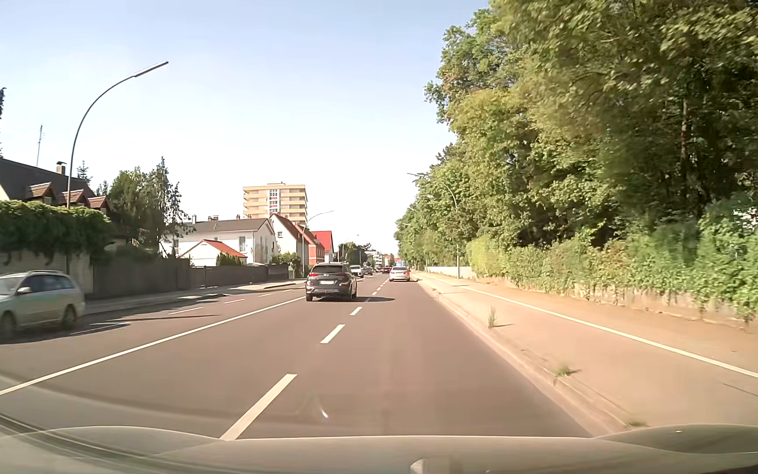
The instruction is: Follow the waypoints while adhering to traffic rules and regulations
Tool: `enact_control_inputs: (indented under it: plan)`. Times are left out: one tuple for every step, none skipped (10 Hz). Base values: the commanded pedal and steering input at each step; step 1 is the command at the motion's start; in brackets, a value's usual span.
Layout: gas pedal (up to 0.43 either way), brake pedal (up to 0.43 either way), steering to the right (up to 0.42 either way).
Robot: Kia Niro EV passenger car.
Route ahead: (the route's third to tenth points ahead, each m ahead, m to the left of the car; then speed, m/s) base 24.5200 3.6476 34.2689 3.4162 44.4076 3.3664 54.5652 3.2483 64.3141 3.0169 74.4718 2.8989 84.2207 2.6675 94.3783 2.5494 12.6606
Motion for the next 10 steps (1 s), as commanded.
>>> enact_control_inputs:
  plan:
    - [0.079,0.000,-0.003]
    - [0.079,0.000,-0.003]
    - [0.079,0.000,-0.003]
    - [0.079,0.000,-0.003]
    - [0.079,0.000,-0.003]
    - [0.079,0.000,-0.003]
    - [0.079,0.000,-0.003]
    - [0.079,0.000,-0.003]
    - [0.079,0.000,-0.003]
    - [0.079,0.000,-0.003]
